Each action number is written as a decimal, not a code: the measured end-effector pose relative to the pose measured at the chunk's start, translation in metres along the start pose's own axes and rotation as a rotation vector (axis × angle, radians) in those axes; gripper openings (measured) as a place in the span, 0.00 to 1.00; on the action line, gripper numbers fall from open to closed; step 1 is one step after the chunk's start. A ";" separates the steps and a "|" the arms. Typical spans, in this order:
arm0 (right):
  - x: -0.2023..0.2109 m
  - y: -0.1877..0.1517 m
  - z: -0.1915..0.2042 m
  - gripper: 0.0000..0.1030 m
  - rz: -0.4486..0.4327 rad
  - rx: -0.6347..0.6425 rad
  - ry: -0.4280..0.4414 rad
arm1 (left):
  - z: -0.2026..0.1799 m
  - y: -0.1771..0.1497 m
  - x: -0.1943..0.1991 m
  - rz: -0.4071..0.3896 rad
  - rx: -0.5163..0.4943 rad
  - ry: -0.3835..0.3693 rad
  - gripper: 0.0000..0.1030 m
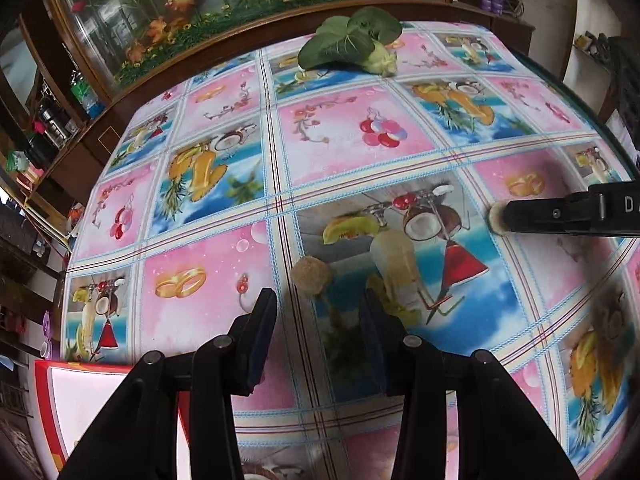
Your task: Organize fruits
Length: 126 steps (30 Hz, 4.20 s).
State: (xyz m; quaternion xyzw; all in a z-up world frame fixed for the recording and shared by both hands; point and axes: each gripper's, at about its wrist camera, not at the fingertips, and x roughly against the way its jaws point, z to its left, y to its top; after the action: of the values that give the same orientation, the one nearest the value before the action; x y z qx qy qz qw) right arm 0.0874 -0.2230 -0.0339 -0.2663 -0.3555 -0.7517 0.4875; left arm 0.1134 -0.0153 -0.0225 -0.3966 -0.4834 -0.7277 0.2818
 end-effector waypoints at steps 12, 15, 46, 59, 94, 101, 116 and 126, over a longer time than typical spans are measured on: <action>-0.003 0.000 0.004 0.17 0.000 0.010 0.004 | -0.003 0.007 -0.011 -0.001 0.016 -0.070 0.13; -0.002 0.001 0.004 0.17 -0.005 0.008 0.008 | -0.005 0.008 -0.012 -0.011 0.018 -0.071 0.13; 0.007 -0.010 0.035 0.17 -0.068 0.126 0.017 | 0.004 -0.022 0.076 -0.252 0.109 0.048 0.23; 0.015 -0.004 0.015 0.17 -0.072 0.057 0.109 | 0.030 -0.102 0.154 -0.354 0.183 0.030 0.23; -0.087 -0.224 0.246 0.17 0.320 0.655 0.420 | 0.138 -0.251 0.125 -0.134 0.367 0.143 0.23; -0.084 -0.224 0.245 0.17 0.323 0.664 0.415 | 0.138 -0.247 0.119 -0.108 0.371 0.172 0.23; -0.062 -0.227 0.248 0.42 0.216 0.716 0.442 | 0.129 -0.250 0.128 -0.117 0.384 0.271 0.46; -0.009 -0.219 0.221 0.63 -0.091 0.653 0.427 | 0.117 -0.241 0.179 -0.267 0.391 0.376 0.82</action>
State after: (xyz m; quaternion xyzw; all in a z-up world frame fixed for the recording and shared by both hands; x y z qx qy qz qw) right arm -0.0991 0.0171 0.0331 0.0813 -0.4783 -0.6584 0.5755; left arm -0.1366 0.1787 0.0394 -0.1261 -0.6016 -0.7122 0.3390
